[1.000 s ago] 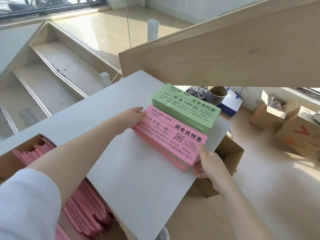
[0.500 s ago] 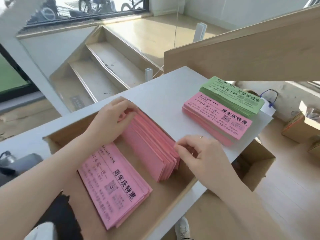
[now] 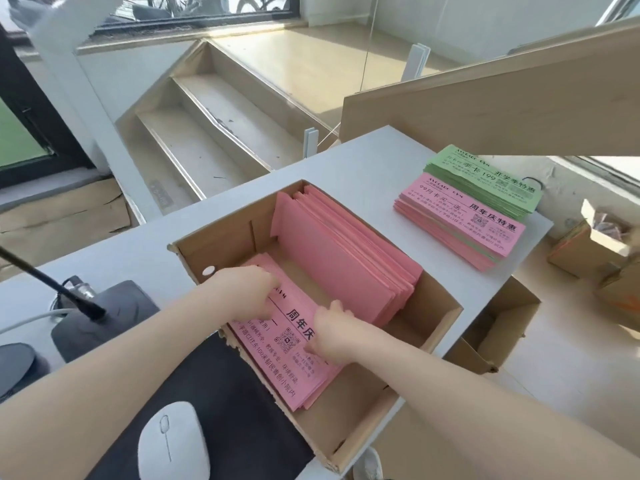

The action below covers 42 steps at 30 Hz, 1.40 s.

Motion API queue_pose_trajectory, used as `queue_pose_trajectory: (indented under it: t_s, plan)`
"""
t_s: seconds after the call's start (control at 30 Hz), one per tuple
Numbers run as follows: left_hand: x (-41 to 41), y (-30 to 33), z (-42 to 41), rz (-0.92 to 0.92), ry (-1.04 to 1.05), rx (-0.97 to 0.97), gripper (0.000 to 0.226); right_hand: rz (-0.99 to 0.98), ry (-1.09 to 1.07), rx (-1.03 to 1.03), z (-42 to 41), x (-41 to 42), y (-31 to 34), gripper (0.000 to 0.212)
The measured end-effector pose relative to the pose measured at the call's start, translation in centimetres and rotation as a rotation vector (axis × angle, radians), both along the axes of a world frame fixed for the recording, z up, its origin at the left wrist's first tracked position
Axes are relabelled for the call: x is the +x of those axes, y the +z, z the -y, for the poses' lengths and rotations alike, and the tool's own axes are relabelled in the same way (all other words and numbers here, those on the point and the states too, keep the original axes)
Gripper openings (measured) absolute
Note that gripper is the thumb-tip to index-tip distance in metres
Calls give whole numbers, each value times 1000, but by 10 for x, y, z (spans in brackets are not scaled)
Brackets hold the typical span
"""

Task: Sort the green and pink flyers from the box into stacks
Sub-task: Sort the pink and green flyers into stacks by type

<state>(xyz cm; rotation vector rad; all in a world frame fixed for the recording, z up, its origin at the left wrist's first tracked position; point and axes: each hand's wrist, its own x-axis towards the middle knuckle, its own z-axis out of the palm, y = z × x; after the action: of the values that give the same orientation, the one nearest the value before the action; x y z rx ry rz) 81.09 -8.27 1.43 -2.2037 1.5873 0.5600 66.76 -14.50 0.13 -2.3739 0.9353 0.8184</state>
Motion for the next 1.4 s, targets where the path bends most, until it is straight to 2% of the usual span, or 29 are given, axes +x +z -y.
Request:
queue_pose_trajectory:
  t_s: [0.2,0.27,0.33,0.37,0.5,0.63,0.7,0.77,0.87,0.97,1.07,1.17,1.23,1.3,1.33,1.4]
  plan:
    - [-4,-6,1,12,-77,9,75,66,-310,13,4,2,-10,79]
    - [-3,-8,3,11,-78,11,84,93,-366,56,3,1,-9,70]
    - [-3,-7,5,9,-115,8,94,129,-396,110,5,-1,-9,44]
    - [-3,-7,6,12,-147,-5,97,137,-415,134,6,-2,-9,39]
    - [-1,-5,11,11,-281,-76,100,191,-523,238,6,-1,-11,69]
    - [5,-1,18,-35,-472,-130,91,219,-458,284,3,-4,-7,71]
    - [8,2,22,-70,-529,-152,83,269,-352,268,-1,-5,0,74]
    - [11,5,24,-112,-502,-114,72,328,-230,243,-5,-7,6,70]
    - [22,15,21,-141,-435,-96,36,420,-147,222,-4,-17,17,49]
    - [34,36,12,-116,-394,-192,30,556,-162,223,10,-34,35,34]
    - [41,56,8,-137,-354,-341,23,650,-204,224,28,-52,52,31]
    - [39,65,15,-167,-313,-474,25,741,-285,308,41,-65,61,30]
    - [36,67,18,-278,-216,-705,30,820,-374,377,47,-72,66,33]
    - [32,71,20,-517,-17,-973,31,889,-446,410,53,-80,73,35]
    - [29,74,21,-674,124,-1033,36,908,-467,414,56,-84,76,35]
    - [23,75,24,-1005,323,-959,47,925,-472,404,63,-94,83,35]
